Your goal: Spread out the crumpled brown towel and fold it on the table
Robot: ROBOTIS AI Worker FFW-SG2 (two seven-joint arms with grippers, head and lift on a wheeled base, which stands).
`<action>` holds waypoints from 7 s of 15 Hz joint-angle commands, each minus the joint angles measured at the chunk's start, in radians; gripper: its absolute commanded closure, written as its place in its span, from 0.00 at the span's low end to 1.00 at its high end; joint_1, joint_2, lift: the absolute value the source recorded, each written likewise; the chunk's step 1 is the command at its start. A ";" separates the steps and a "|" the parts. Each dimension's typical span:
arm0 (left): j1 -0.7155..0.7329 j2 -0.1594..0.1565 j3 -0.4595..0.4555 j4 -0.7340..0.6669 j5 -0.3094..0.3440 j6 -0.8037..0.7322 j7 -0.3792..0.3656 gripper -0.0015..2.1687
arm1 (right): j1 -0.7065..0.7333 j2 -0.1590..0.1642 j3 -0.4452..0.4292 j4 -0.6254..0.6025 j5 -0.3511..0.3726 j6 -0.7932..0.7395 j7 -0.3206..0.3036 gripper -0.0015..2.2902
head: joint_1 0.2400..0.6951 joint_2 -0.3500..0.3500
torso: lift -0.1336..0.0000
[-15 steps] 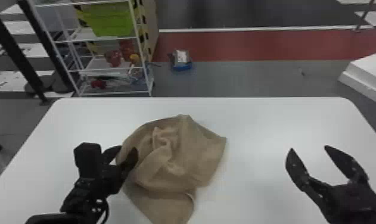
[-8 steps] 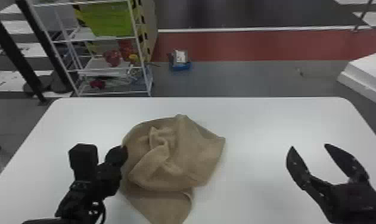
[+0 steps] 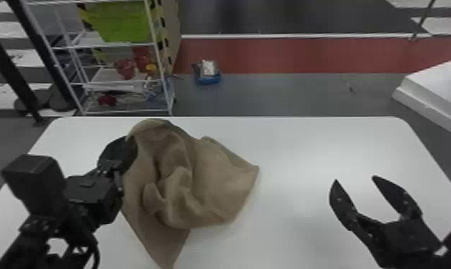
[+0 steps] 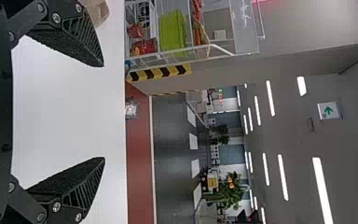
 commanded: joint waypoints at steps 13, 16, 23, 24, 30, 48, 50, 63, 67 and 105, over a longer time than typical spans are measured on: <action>0.156 -0.003 0.408 -0.442 0.381 0.233 -0.048 0.85 | -0.098 -0.021 -0.004 0.054 0.041 0.072 0.178 0.08 | 1.00 0.67 | 0.07; 0.139 -0.003 0.548 -0.449 0.492 0.221 -0.047 0.85 | -0.126 -0.021 -0.030 0.097 0.038 -0.100 0.279 0.08 | 1.00 0.76 | 0.07; 0.036 -0.003 0.784 -0.422 0.679 0.252 -0.048 0.85 | -0.236 -0.026 -0.073 0.325 0.081 -0.446 0.384 0.08 | 0.99 0.85 | 0.07; 0.030 -0.003 0.825 -0.415 0.728 0.252 -0.048 0.85 | -0.245 -0.030 -0.074 0.340 0.101 -0.449 0.402 0.08 | 0.98 0.86 | 0.07; 0.010 -0.003 0.845 -0.399 0.737 0.322 -0.056 0.85 | -0.307 -0.041 -0.047 0.363 0.141 -0.032 0.456 0.08 | 1.00 0.91 | 0.07; -0.036 -0.003 0.792 -0.326 0.622 0.350 -0.104 0.85 | -0.715 0.057 0.263 0.535 0.173 0.477 0.464 0.09 | 0.98 1.00 | 0.07; -0.046 -0.003 0.792 -0.323 0.619 0.350 -0.104 0.85 | -0.738 0.062 0.283 0.571 0.210 0.496 0.464 0.09 | 0.98 1.00 | 0.07; -0.048 -0.003 0.795 -0.327 0.599 0.353 -0.128 0.85 | -0.810 0.071 0.322 0.641 0.288 0.637 0.480 0.18 | 1.00 1.00 | 0.07; -0.045 -0.003 0.798 -0.326 0.599 0.353 -0.131 0.85 | -0.850 0.071 0.345 0.696 0.288 0.634 0.490 0.36 | 1.00 1.00 | 0.07; -0.131 -0.003 1.233 -0.220 1.090 0.755 -0.640 0.85 | -0.359 0.023 -1.366 -0.626 -1.063 1.513 0.322 0.66 | 1.00 0.62 | 0.07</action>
